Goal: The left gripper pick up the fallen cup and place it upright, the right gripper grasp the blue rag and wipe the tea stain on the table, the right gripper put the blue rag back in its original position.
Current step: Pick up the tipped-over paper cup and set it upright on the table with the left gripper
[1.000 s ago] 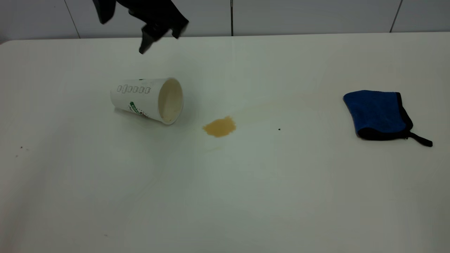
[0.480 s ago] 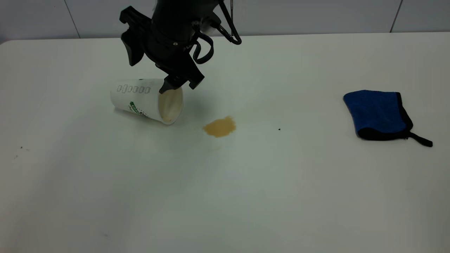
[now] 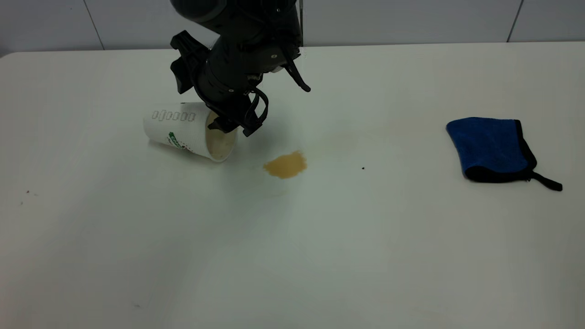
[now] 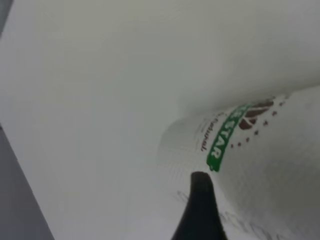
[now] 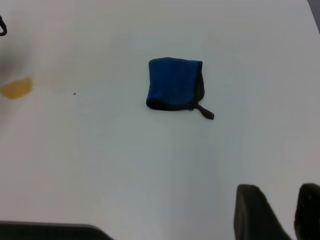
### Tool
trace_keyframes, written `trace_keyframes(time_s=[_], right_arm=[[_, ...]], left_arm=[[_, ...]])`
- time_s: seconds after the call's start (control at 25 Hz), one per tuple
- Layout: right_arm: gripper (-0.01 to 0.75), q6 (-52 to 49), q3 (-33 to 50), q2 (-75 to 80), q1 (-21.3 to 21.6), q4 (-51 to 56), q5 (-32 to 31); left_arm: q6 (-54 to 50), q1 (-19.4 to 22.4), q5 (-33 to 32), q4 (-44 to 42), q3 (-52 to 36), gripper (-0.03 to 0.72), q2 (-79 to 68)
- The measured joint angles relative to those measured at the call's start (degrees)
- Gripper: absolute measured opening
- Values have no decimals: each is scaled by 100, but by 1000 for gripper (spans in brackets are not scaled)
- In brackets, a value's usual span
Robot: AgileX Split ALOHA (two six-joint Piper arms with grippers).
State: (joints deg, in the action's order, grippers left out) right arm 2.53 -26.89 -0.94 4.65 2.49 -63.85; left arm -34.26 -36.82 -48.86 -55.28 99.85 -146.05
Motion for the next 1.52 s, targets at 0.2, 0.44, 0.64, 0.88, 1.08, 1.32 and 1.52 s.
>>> trace_keyframes(time_s=[0.2, 0.44, 0.64, 0.88, 1.08, 1.32, 1.52], right_arm=[[238, 0, 0, 0, 0, 0, 0], [238, 0, 0, 0, 0, 0, 0], [238, 0, 0, 0, 0, 0, 0], [238, 0, 0, 0, 0, 0, 0], [238, 0, 0, 0, 0, 0, 0], [238, 0, 0, 0, 0, 0, 0], [238, 0, 0, 0, 0, 0, 0]], left_arm=[[-121, 24, 18, -509, 6, 488, -201], [-135, 30, -128, -897, 6, 140, -237], [65, 30, -553, -1116, 6, 15, -139], [1137, 265, -540, -423, 6, 10, 796], [2277, 929, -14, 1345, 6, 10, 1610], [3818, 1745, 645, 3666, 6, 10, 1853], [4956, 2219, 895, 5260, 6, 10, 1764]])
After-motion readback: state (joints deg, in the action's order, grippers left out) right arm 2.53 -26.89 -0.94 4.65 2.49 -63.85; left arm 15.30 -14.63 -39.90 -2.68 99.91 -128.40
